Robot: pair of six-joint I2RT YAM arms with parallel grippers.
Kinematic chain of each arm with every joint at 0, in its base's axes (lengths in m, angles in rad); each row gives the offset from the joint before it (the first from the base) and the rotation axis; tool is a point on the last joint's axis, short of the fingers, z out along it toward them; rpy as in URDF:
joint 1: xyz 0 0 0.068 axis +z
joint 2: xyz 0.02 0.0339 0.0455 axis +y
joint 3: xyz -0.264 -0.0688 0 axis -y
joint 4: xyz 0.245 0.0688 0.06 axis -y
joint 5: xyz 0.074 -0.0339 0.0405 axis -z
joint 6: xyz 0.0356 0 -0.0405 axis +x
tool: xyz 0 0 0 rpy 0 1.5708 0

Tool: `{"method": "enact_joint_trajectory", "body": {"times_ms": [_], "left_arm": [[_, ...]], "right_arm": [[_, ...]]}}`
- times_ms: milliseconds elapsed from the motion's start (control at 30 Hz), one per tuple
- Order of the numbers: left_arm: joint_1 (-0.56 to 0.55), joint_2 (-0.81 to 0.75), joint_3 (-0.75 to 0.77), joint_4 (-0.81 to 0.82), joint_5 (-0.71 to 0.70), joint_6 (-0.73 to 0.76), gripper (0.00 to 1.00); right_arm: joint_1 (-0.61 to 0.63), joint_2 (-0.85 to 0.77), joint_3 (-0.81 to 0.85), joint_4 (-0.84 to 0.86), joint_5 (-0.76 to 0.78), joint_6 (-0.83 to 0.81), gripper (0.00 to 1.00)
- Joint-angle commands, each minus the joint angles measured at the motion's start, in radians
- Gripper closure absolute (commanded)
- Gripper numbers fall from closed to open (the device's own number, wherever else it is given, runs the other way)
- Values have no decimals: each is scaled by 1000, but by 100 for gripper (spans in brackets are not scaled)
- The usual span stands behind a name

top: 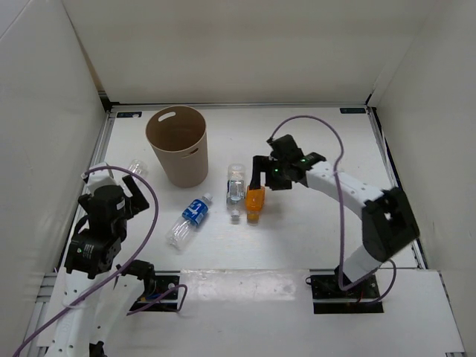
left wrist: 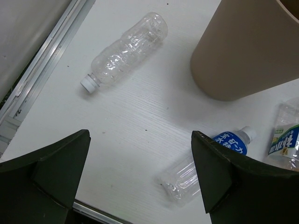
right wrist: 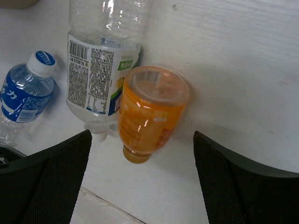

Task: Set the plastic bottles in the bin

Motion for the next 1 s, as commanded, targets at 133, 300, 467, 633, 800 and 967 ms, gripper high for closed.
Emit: {"method": "enact_joint_trajectory", "body": {"times_ms": [133, 300, 467, 633, 800, 967], "left_arm": [[-4, -14, -5, 14, -2, -3, 1], [-5, -25, -5, 15, -7, -2, 1], [-4, -28, -7, 12, -12, -6, 1], [-5, -28, -8, 14, -16, -6, 1], [-4, -29, -5, 11, -21, -9, 1], [-7, -26, -5, 6, -24, -12, 1]], "right_arm": [[29, 241, 124, 2, -105, 86, 10], [24, 308, 126, 1, -124, 94, 10], [-8, 336, 108, 19, -174, 100, 34], [-46, 275, 60, 41, -197, 111, 56], [-19, 36, 158, 25, -86, 61, 81], [104, 8, 425, 52, 81, -58, 92]]}}
